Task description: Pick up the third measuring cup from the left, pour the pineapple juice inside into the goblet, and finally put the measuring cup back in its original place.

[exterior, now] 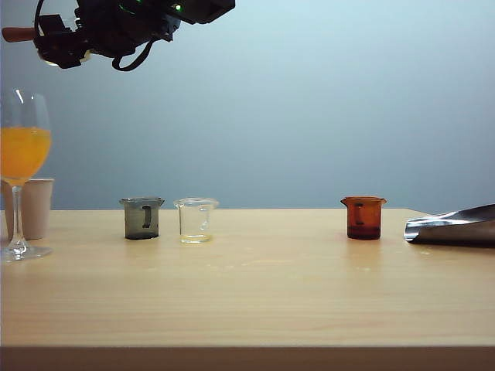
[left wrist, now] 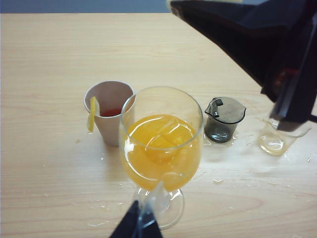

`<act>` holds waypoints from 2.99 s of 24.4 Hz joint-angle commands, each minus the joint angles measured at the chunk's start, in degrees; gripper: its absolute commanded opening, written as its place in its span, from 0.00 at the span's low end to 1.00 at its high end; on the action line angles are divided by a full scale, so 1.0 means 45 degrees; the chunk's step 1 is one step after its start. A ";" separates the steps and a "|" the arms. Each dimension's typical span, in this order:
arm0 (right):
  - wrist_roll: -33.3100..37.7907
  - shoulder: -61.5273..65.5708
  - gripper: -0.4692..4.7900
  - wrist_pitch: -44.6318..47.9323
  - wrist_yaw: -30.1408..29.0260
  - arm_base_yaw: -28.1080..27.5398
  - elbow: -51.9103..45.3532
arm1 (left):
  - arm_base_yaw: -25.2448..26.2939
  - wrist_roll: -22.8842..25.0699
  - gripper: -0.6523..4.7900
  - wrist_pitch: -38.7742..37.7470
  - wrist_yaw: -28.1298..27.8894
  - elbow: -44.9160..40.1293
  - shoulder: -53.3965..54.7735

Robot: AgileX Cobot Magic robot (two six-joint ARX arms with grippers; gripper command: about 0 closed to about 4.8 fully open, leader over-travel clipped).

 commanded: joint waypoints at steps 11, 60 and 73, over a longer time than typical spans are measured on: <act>-0.1831 -0.0151 0.29 0.0636 -0.0005 0.0039 0.0136 | 0.0005 0.0005 0.11 0.0165 0.0024 0.0039 -0.0034; -0.4590 0.0330 0.29 0.3128 -0.1749 -0.0010 0.0131 | 0.0000 0.0005 0.11 0.0160 0.0019 0.0039 -0.0034; -0.4886 0.0330 0.29 0.3157 -0.1778 0.0005 0.0131 | 0.0005 0.0005 0.11 0.0160 0.0019 0.0039 -0.0034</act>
